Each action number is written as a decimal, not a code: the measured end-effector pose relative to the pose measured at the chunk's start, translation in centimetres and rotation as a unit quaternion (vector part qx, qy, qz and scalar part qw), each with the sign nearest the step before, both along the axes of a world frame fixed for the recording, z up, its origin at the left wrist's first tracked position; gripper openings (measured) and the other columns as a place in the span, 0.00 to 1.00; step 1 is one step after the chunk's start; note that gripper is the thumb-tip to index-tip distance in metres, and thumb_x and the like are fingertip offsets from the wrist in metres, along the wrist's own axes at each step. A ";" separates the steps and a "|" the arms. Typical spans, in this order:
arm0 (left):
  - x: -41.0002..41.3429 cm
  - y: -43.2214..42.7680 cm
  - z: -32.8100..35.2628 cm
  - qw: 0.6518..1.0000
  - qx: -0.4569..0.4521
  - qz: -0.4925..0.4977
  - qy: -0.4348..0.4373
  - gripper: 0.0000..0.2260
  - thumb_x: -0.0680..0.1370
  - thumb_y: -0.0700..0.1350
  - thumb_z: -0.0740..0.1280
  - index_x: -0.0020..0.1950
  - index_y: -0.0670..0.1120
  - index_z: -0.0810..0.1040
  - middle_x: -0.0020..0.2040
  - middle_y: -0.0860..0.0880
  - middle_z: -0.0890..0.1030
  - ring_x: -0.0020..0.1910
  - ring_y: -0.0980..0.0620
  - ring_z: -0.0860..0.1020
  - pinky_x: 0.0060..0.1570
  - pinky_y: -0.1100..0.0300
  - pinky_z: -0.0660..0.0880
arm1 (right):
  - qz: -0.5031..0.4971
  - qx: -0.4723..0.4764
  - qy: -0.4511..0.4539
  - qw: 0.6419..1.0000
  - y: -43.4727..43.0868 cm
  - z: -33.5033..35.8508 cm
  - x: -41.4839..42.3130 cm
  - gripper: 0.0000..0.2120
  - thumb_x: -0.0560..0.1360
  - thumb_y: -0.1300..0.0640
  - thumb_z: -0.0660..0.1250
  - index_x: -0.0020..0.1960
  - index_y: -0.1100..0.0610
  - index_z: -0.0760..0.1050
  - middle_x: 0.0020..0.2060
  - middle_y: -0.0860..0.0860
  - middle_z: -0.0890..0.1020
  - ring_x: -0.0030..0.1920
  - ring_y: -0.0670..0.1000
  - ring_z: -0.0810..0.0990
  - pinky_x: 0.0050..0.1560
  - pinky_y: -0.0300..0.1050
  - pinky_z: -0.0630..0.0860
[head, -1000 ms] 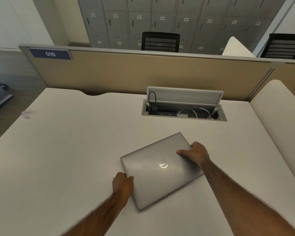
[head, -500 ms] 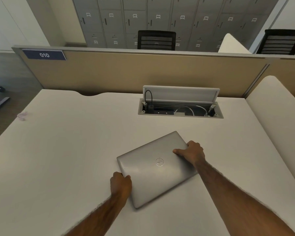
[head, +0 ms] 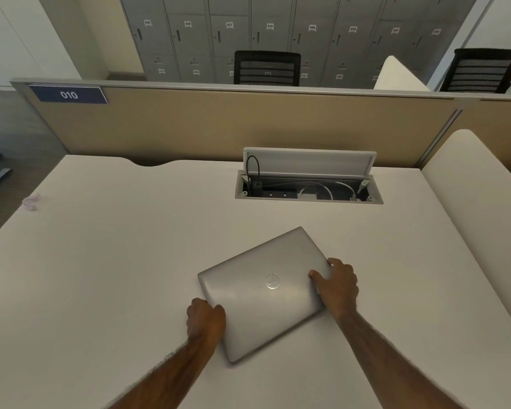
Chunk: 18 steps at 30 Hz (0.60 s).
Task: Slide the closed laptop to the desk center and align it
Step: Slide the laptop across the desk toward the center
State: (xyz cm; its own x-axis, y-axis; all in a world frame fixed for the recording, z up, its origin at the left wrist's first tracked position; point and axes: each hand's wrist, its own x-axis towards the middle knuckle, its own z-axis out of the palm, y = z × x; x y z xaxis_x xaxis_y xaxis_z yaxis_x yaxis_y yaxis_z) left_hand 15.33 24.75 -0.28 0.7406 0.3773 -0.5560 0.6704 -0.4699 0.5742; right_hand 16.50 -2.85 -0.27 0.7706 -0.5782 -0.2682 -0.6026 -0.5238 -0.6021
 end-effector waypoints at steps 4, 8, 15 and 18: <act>-0.3 -0.3 0.4 1.000 0.018 -0.001 -0.019 0.22 0.76 0.41 0.66 0.68 0.36 0.67 0.67 0.36 0.70 0.64 0.33 0.72 0.63 0.44 0.73 | -0.102 -0.007 -0.075 0.992 1.8 0.1 -3.8 0.30 0.74 0.55 0.76 0.73 0.61 0.73 0.67 0.63 0.75 0.69 0.67 0.73 0.68 0.60 0.71; 1.6 -0.6 1.0 0.985 0.062 -0.064 -0.150 0.33 0.77 0.43 0.67 0.79 0.41 0.57 0.73 0.40 0.63 0.72 0.37 0.64 0.72 0.44 0.65 | -0.211 0.124 -0.120 0.962 4.7 -0.4 -6.9 0.28 0.73 0.62 0.77 0.69 0.62 0.69 0.61 0.64 0.75 0.57 0.65 0.78 0.59 0.53 0.75; 8.1 -2.8 1.3 0.922 0.100 -0.349 -0.133 0.24 0.77 0.50 0.64 0.73 0.47 0.70 0.71 0.47 0.72 0.69 0.45 0.70 0.68 0.52 0.67 | -0.292 0.313 -0.049 0.902 8.5 -0.4 -7.0 0.24 0.74 0.57 0.75 0.63 0.61 0.67 0.56 0.67 0.81 0.47 0.66 0.84 0.55 0.64 0.83; 9.6 -3.7 0.9 0.923 0.082 -0.365 -0.093 0.24 0.77 0.52 0.64 0.73 0.49 0.69 0.69 0.47 0.73 0.69 0.44 0.70 0.66 0.51 0.68 | -0.304 0.370 -0.046 0.877 8.7 -0.1 -6.8 0.22 0.74 0.59 0.75 0.61 0.67 0.70 0.53 0.66 0.81 0.37 0.58 0.79 0.42 0.54 0.82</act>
State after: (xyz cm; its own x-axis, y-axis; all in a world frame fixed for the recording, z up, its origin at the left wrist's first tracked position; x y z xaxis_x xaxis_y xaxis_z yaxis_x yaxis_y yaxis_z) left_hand 24.91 21.06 0.63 0.9075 -0.1933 -0.3729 0.0369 -0.8476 0.5294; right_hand 9.71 5.90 -0.36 0.4175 -0.5835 -0.6966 -0.5666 0.4321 -0.7016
